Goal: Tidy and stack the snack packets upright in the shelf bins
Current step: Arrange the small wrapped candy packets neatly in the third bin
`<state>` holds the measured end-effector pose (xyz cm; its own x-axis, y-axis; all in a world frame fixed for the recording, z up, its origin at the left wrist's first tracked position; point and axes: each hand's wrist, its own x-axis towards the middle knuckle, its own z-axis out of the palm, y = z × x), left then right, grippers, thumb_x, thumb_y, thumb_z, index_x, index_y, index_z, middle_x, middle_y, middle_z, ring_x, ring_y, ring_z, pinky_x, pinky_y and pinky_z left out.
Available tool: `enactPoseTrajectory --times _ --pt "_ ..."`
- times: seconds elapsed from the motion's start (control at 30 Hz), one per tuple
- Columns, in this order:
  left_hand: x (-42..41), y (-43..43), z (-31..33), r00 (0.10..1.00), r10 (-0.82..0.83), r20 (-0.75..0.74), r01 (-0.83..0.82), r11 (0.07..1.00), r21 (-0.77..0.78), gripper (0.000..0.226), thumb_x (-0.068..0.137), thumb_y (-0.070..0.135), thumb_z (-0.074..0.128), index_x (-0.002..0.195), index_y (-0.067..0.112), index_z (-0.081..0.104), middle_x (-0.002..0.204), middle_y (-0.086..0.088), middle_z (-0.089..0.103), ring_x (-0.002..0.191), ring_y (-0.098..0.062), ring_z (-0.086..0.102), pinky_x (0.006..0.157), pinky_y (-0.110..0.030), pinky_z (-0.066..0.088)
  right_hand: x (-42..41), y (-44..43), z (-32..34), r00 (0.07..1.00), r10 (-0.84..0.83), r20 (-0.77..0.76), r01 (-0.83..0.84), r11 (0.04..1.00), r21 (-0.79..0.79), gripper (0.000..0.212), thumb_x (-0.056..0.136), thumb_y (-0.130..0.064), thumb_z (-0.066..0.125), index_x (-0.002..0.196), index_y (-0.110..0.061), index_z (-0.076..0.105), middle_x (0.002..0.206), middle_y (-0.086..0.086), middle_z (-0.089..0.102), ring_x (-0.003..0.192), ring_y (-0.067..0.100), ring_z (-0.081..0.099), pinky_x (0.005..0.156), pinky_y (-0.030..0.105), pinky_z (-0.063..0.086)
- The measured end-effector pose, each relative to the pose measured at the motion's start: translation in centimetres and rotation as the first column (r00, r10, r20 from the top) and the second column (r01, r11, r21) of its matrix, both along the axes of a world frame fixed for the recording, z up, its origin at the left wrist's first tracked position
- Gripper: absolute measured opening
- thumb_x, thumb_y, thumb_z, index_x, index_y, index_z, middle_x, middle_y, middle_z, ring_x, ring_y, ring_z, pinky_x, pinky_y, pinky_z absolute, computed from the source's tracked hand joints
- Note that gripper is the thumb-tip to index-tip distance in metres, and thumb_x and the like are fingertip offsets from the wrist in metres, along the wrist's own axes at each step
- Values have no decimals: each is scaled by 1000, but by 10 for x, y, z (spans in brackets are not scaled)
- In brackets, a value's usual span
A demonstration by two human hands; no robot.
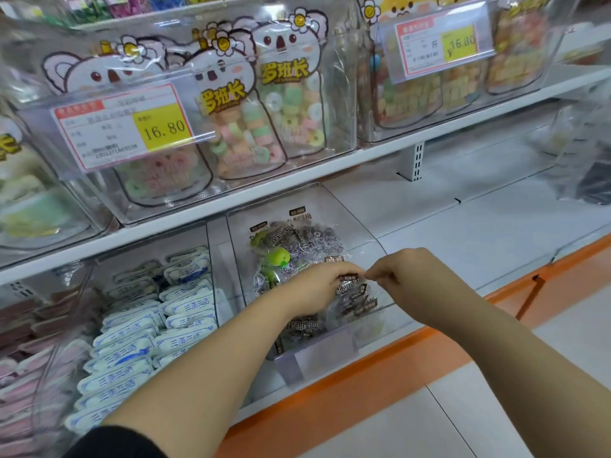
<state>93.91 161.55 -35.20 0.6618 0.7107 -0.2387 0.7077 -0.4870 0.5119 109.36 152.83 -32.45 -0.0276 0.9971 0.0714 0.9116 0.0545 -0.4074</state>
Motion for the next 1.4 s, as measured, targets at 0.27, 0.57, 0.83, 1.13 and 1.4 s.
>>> enactPoseTrajectory --times 0.27,0.57,0.83,1.13,1.4 --pt "4 -5 -1 998 -3 -59 -7 987 -162 54 92 -3 36 138 26 43 141 0 45 103 -20 55 82 -28 44 -7 5 -1 995 -93 -45 94 996 11 27 95 -13 49 112 -19 68 111 -1 69 95 17 62 84 29 49" --pt "-32 -31 47 938 277 208 -267 961 -76 39 96 10 43 129 28 54 118 12 58 59 -4 50 49 -10 38 -7 -1 -2 989 -77 -130 87 993 74 24 93 -14 52 108 -18 70 108 -3 70 90 13 62 78 22 46" --pt "-67 -54 35 718 484 501 -625 765 157 36 95 4 45 119 27 60 108 17 62 83 -5 62 64 -23 52 -33 32 11 990 12 -137 14 983 183 24 94 -13 51 111 -15 68 107 1 70 92 13 62 76 16 38" --pt "-71 -30 20 759 464 457 -613 746 259 35 93 9 52 122 26 60 119 6 65 100 -11 61 88 -26 48 -51 100 17 916 239 321 -156 952 -264 68 80 -27 72 137 -9 42 132 12 54 119 28 51 99 33 41" --pt "-65 -14 12 869 491 60 -466 772 433 45 93 28 56 136 34 44 136 4 52 126 -21 45 113 -54 18 -58 115 -5 867 203 456 -102 966 -237 87 72 -25 79 140 -8 29 118 17 56 108 32 55 84 35 45"
